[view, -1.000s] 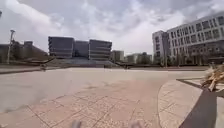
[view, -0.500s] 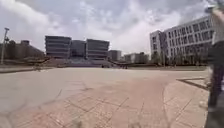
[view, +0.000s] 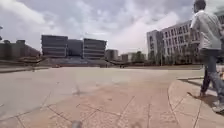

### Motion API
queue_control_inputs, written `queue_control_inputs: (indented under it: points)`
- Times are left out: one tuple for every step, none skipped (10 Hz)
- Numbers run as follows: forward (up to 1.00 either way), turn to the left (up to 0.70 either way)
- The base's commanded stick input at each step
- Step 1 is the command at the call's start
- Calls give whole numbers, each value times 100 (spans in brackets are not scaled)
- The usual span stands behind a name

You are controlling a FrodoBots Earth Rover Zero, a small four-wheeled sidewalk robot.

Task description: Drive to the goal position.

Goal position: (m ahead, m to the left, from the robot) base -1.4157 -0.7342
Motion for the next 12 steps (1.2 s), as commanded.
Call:
queue_control_inputs:
  points:
    - [70,4]
    - [70,9]
    - [70,13]
    - [70,15]
    - [70,20]
    - [70,20]
    - [70,20]
    - [70,16]
    - [70,8]
    - [70,2]
    - [70,0]
    - [70,-3]
